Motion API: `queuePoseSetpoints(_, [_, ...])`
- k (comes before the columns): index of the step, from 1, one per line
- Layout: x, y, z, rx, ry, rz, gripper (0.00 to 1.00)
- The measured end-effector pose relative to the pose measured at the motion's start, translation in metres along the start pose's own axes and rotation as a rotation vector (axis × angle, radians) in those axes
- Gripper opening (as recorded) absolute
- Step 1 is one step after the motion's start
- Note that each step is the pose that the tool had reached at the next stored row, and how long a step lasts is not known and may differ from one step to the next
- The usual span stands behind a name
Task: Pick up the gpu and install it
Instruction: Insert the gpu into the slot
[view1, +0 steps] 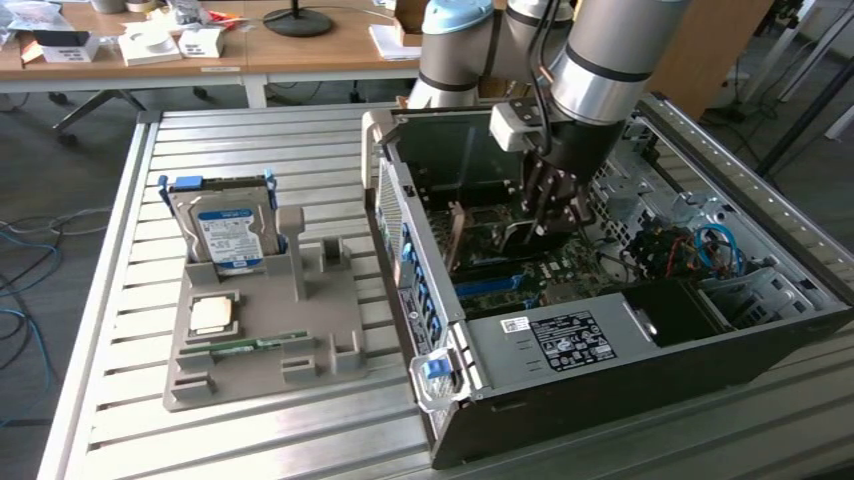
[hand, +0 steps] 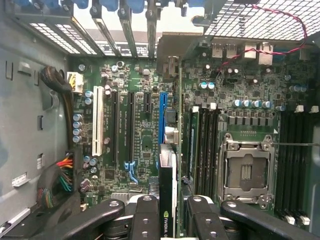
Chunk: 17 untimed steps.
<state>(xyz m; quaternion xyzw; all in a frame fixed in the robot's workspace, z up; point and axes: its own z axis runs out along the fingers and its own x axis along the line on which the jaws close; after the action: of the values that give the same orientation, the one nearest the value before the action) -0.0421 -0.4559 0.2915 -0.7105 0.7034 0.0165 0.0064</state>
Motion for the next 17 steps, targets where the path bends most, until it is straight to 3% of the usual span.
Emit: queuePoseSetpoints(17, [0.0027, 0.0022, 0.0071, 0.0006, -0.0002, 0.018, 0.26])
